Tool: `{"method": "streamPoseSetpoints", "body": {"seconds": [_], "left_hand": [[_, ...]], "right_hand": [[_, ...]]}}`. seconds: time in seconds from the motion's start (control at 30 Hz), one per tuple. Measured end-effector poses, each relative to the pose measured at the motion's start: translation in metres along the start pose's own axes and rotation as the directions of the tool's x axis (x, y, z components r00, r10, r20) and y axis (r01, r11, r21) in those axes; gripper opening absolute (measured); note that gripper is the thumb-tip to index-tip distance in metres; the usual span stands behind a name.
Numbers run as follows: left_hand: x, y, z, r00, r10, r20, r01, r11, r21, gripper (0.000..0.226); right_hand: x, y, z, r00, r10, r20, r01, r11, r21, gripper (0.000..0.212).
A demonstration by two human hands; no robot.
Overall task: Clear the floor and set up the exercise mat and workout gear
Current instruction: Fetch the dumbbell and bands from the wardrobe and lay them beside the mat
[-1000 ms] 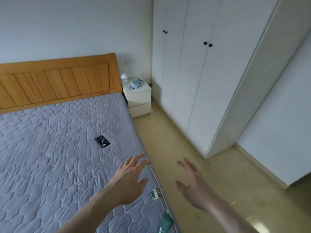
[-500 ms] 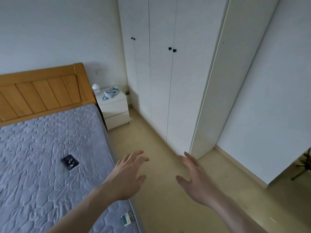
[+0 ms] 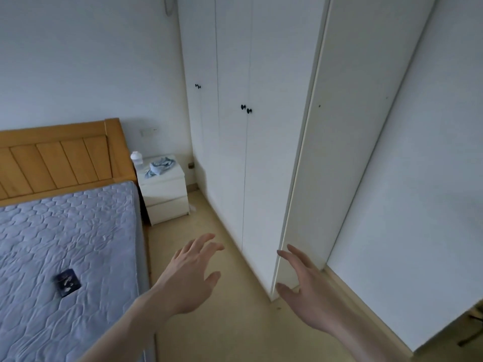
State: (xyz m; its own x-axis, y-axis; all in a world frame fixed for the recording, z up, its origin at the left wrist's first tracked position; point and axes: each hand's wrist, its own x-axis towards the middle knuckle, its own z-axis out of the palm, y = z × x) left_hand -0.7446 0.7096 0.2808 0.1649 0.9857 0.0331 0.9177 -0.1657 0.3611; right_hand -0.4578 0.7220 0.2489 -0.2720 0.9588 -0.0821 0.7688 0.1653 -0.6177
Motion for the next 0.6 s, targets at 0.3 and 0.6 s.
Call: {"method": "streamPoseSetpoints", "body": {"seconds": [0.3, 0.6], "left_hand": [[0.043, -0.069, -0.041, 0.981, -0.16, -0.108, 0.16, 0.987, -0.004, 0.055], [0.162, -0.167, -0.09, 0.975, -0.161, -0.153, 0.164, 0.986, 0.008, 0.056]], "right_hand": [[0.13, -0.053, -0.003, 0.981, -0.185, 0.059, 0.186, 0.983, -0.006, 0.066], [0.295, -0.105, -0.01, 0.974, -0.225, -0.014, 0.225, 0.974, -0.012, 0.065]]}}
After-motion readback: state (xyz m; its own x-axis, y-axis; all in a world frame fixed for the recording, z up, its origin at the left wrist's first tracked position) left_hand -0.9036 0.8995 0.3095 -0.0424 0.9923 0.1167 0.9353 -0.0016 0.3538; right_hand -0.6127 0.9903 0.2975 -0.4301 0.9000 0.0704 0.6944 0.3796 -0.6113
